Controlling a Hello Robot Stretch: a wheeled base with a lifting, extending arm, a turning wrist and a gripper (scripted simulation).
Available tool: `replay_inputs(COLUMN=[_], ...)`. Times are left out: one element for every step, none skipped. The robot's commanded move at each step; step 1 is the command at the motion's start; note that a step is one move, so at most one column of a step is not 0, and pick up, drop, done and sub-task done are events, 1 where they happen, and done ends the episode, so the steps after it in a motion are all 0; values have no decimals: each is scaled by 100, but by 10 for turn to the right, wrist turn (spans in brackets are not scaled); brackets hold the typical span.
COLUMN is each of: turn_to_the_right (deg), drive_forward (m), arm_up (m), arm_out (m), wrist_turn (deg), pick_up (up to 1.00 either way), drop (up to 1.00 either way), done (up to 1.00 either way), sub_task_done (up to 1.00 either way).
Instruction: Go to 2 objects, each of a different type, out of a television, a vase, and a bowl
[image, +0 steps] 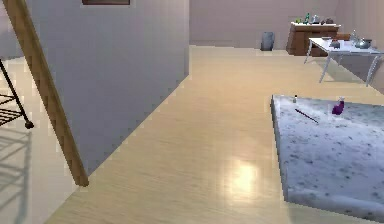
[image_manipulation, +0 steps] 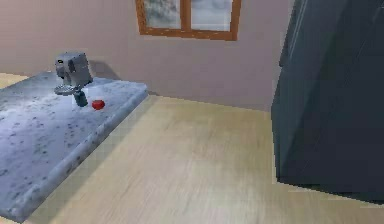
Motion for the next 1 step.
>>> replay_inputs(turn_to_the_right=[30], drive_forward=[0], arm_up=[0], arm_out=[0], wrist_turn=[0], pick_up=[0], drop=[0], done=[0], sub_task_done=[0])
